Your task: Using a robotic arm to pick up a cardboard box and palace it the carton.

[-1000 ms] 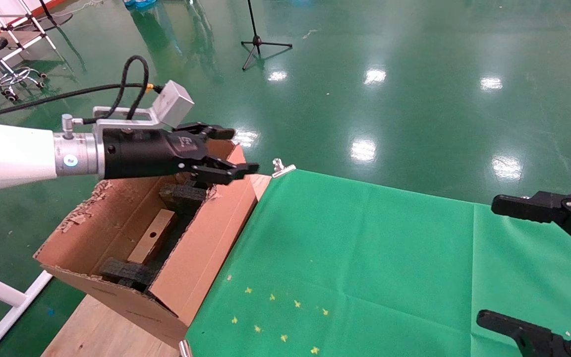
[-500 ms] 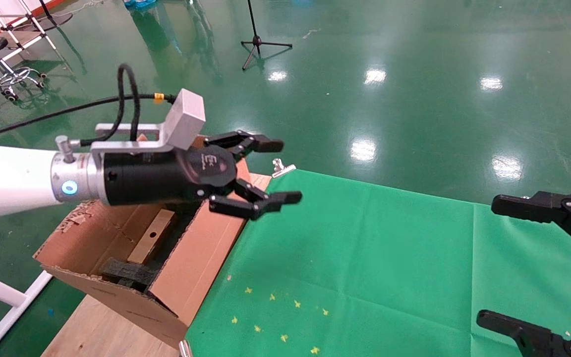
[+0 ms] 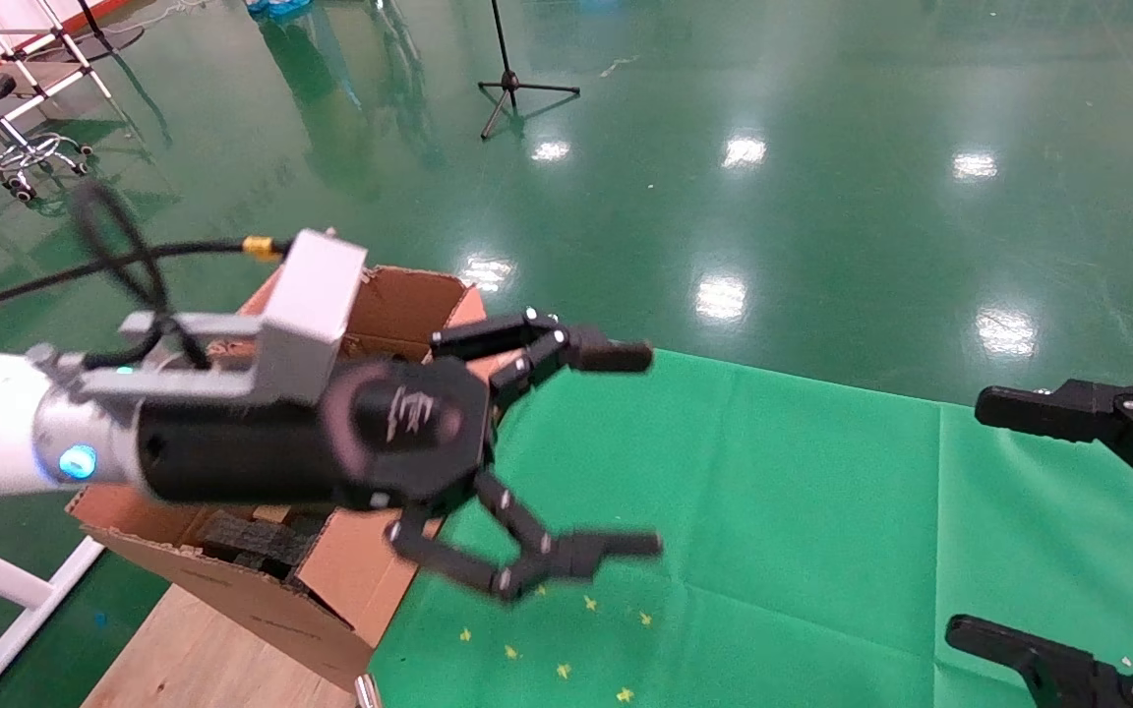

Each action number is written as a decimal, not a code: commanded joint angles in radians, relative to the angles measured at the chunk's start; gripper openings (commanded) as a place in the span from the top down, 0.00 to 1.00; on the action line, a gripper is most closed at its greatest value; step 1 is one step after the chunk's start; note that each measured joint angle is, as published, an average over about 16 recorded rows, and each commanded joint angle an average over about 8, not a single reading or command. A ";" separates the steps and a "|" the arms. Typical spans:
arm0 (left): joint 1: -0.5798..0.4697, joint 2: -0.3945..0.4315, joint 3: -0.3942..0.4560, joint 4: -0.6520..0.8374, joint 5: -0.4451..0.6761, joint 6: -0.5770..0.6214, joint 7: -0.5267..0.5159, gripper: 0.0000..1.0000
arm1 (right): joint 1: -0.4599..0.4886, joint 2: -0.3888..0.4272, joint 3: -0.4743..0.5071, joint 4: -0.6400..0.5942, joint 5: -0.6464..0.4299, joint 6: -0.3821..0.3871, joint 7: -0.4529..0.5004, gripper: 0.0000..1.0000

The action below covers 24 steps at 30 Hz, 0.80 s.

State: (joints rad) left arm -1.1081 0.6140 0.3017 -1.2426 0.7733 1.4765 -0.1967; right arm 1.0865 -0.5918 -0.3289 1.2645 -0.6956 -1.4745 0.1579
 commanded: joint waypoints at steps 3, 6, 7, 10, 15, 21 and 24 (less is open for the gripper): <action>0.041 -0.003 -0.027 -0.052 -0.053 0.024 0.010 0.00 | 0.000 0.000 0.000 0.000 0.000 0.000 0.000 0.00; 0.054 -0.005 -0.036 -0.067 -0.070 0.031 0.013 0.00 | 0.000 0.000 0.000 0.000 0.000 0.000 0.000 0.00; 0.058 -0.005 -0.038 -0.072 -0.075 0.034 0.014 0.00 | 0.000 0.000 0.000 0.000 0.000 0.000 0.000 0.00; 0.055 -0.005 -0.037 -0.068 -0.072 0.032 0.013 0.00 | 0.000 0.000 0.000 0.000 0.000 0.000 0.000 0.00; 0.047 -0.004 -0.032 -0.058 -0.061 0.028 0.012 0.00 | 0.000 0.000 0.000 0.000 0.000 0.000 0.000 0.00; 0.041 -0.004 -0.027 -0.050 -0.053 0.023 0.010 0.00 | 0.000 0.000 0.000 0.000 0.000 0.000 0.000 0.00; 0.039 -0.004 -0.026 -0.047 -0.050 0.022 0.010 0.00 | 0.000 0.000 0.000 0.000 0.000 0.000 0.000 0.00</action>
State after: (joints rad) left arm -1.0687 0.6103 0.2757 -1.2903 0.7230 1.4986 -0.1865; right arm 1.0863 -0.5916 -0.3290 1.2643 -0.6954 -1.4742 0.1578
